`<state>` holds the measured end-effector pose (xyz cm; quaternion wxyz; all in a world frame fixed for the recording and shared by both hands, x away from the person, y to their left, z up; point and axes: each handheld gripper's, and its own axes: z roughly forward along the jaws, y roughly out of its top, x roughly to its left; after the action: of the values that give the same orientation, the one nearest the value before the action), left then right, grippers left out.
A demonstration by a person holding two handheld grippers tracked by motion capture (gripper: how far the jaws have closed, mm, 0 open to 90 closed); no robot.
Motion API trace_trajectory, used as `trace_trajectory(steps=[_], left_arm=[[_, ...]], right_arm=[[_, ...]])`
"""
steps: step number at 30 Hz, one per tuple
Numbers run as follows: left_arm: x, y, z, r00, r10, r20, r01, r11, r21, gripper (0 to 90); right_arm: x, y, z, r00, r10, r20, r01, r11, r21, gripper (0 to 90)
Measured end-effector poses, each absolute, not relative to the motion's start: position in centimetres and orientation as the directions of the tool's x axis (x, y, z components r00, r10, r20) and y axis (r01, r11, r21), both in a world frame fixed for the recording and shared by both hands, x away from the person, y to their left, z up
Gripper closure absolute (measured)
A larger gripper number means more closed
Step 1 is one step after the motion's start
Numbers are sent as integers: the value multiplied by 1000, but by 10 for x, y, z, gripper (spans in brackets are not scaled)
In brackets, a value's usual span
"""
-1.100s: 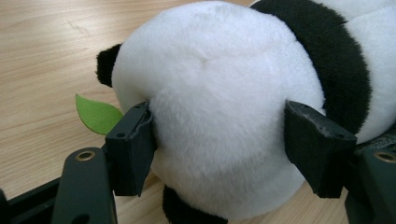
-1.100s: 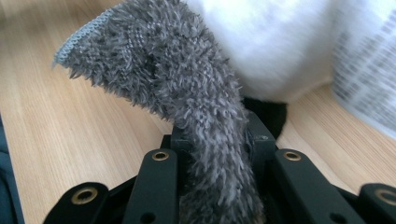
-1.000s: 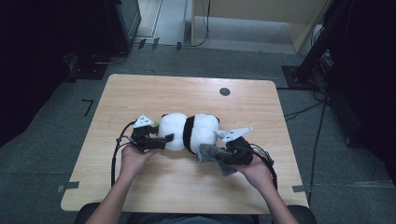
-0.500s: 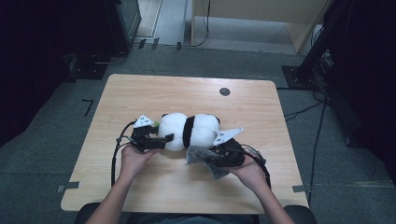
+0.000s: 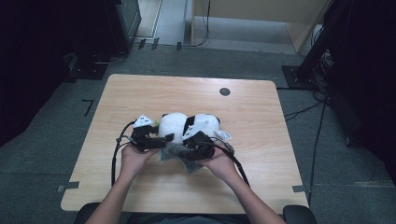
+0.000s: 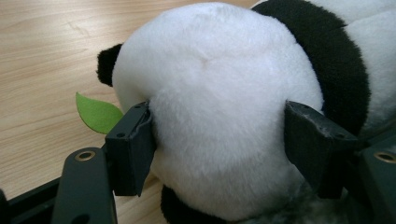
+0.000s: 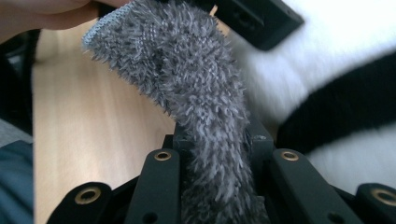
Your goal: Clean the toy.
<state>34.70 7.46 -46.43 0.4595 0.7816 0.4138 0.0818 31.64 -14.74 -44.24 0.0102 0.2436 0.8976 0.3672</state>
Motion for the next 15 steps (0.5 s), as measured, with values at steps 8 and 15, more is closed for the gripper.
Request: trace_trajectory(steps=[8,15], left_arm=[[347,75,-464,642,721,-261,576,-230,784,289],[348,76,-465,643,722,-254,572,-232,787,290]], right_arm=[[324,-126,-447,-872,469,144,439,617,653,735],[328,-126,-451,-866,480,143,445,606,660,735]])
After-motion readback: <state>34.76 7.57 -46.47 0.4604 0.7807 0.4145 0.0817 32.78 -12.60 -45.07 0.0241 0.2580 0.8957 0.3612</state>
